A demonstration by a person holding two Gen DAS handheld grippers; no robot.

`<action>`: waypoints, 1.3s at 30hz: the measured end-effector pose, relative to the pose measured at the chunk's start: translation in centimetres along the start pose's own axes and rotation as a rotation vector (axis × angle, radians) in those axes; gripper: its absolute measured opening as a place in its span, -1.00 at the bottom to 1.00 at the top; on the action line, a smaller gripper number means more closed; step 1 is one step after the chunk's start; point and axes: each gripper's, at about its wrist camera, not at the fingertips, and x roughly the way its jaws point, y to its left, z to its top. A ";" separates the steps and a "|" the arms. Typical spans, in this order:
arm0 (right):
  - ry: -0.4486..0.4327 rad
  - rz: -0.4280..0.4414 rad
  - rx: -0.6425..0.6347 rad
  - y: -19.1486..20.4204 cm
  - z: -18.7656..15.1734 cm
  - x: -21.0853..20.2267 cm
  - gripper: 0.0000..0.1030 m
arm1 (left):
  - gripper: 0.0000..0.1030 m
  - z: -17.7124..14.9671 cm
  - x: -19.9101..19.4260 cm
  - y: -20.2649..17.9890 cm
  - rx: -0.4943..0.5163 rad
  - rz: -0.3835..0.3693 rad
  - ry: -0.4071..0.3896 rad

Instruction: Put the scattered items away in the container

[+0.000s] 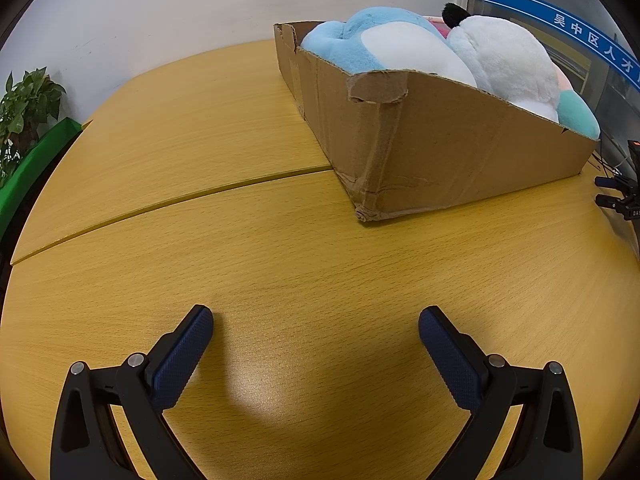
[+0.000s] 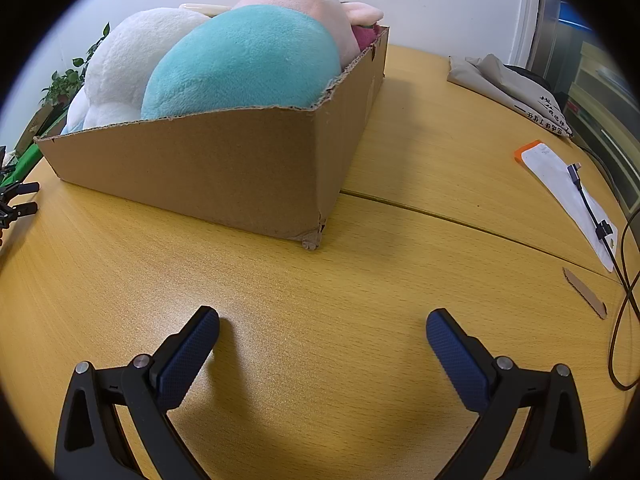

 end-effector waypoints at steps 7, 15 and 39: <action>0.000 0.000 0.000 0.0 0.0 0.0 1.00 | 1.00 0.0 -0.1 0.1 -0.011 0.006 0.000; 0.000 0.000 0.000 0.0 0.0 0.0 1.00 | 1.00 -0.2 -0.5 0.9 0.036 -0.030 0.002; 0.001 0.117 -0.163 -2.7 -0.7 -0.5 1.00 | 1.00 -2.4 -2.4 1.4 0.130 -0.094 0.003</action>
